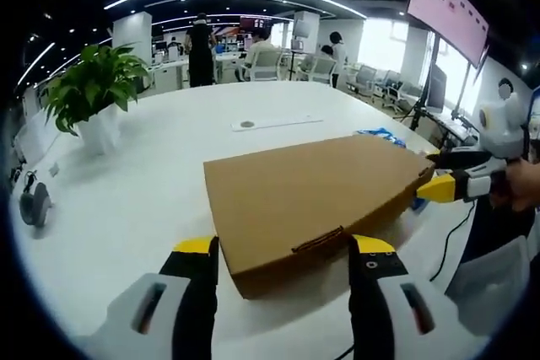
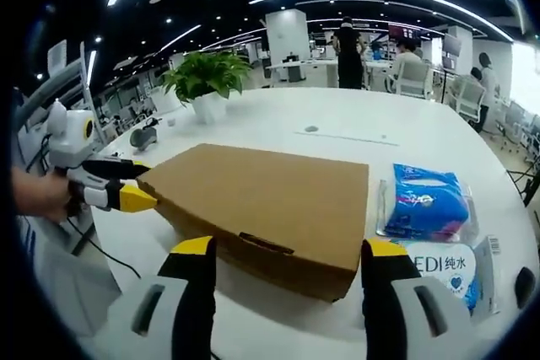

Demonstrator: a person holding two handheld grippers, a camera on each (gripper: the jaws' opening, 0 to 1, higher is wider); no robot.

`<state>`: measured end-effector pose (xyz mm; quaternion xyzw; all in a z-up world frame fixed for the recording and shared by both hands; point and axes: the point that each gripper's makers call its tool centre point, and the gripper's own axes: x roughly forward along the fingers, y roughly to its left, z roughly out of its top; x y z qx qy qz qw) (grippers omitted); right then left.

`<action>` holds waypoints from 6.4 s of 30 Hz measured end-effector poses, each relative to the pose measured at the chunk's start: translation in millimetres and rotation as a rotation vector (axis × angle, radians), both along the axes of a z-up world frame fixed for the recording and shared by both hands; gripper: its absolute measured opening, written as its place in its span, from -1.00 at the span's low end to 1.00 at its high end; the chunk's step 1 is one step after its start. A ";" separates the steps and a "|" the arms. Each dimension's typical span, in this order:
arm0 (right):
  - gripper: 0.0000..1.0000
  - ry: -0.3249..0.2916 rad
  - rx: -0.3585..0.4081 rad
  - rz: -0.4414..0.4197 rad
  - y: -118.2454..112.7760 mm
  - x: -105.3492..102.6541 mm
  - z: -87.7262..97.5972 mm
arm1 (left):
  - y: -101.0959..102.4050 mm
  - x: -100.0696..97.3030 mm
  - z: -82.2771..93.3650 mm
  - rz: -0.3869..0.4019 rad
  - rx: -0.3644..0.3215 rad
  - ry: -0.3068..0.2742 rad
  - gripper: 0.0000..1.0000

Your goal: Operate the shoe box by opening the lid, removing the specified soft item, and placing it in the target area until the item is outside and the box remains undamaged.

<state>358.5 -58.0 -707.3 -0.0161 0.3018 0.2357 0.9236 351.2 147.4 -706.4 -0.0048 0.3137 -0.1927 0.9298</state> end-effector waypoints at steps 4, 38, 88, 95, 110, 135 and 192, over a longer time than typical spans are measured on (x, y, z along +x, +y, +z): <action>0.47 0.052 0.033 -0.010 2.4 -3.7 0.1 | -0.6 2.2 3.4 0.016 -0.015 -0.008 0.26; 0.86 0.053 0.252 -0.191 -9.4 0.3 7.5 | 0.4 -3.8 1.3 0.156 -0.120 -0.013 0.72; 0.99 0.274 0.673 -0.463 -7.0 4.2 -41.1 | 16.2 -2.4 -49.6 0.516 -0.610 0.151 0.83; 0.95 0.293 0.703 -0.481 -4.8 4.2 -46.3 | 11.9 -0.9 -52.5 0.504 -0.639 0.157 0.82; 0.90 0.320 0.743 -0.539 -7.6 7.1 -54.1 | 5.7 5.4 -54.6 0.497 -0.647 0.157 0.76; 0.57 0.284 0.674 -0.552 -11.5 5.4 -62.8 | 1.2 3.6 -57.8 0.480 -0.608 0.156 0.59; 0.55 -0.102 -0.099 0.168 2.3 -6.9 -6.4 | 15.1 -15.4 -13.4 0.056 -0.089 -0.033 0.69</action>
